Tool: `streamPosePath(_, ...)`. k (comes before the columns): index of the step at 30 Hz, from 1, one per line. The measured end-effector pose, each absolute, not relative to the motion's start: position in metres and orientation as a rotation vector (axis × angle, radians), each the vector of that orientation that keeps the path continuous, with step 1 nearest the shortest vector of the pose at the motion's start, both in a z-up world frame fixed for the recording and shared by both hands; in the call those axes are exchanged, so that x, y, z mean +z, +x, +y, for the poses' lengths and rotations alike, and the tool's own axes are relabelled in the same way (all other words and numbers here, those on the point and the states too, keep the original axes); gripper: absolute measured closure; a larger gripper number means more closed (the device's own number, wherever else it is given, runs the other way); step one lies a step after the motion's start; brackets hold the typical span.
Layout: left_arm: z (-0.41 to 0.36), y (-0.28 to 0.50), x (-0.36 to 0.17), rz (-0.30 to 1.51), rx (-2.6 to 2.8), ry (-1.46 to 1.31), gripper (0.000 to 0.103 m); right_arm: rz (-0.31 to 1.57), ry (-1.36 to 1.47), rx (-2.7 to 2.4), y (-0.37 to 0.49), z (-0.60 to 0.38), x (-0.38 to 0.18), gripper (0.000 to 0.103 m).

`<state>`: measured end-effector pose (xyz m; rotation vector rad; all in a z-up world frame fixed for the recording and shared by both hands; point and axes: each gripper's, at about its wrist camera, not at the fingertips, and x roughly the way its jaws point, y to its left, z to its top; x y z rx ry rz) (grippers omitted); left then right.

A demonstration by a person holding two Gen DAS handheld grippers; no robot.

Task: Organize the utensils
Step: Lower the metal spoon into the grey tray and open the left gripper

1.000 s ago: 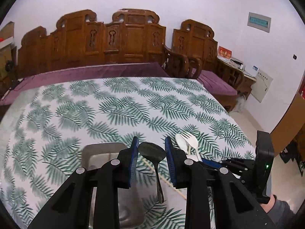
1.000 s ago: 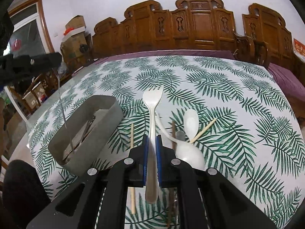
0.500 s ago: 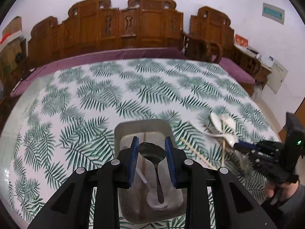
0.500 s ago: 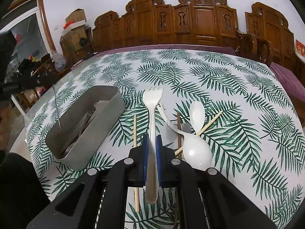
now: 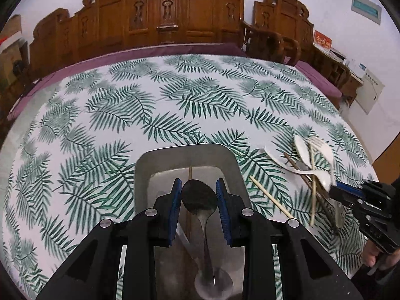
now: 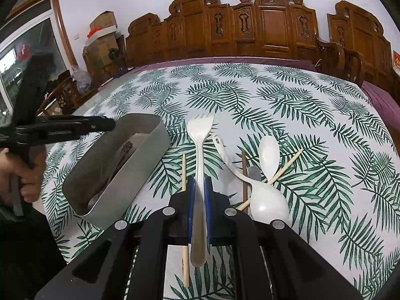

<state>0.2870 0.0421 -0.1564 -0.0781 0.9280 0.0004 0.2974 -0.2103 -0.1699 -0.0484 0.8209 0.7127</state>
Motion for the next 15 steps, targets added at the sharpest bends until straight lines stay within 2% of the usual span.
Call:
streamPosePath(9, 0.051, 0.315, -0.193, 1.013, 0.025, -0.105, 0.076, 0.826, -0.055, 0.725, 0.299, -0.204, -0.171, 0.093)
streamPosePath(11, 0.051, 0.314, -0.195, 1.016, 0.026, -0.108, 0.072, 0.825, -0.056, 0.728, 0.298, -0.203, -0.171, 0.093)
streamPosePath(12, 0.052, 0.314, -0.193, 1.008, 0.023, -0.114, 0.066, 0.825, -0.056, 0.73, 0.298, -0.201, -0.17, 0.093)
streamPosePath(13, 0.053, 0.312, -0.191, 1.001, 0.022, -0.115, 0.063, 0.824, -0.056, 0.73, 0.298, -0.2, -0.17, 0.093)
streamPosePath(15, 0.051, 0.306, -0.182, 0.973, 0.014, -0.105, 0.063, 0.821, -0.056, 0.732, 0.296, -0.199, -0.169, 0.093)
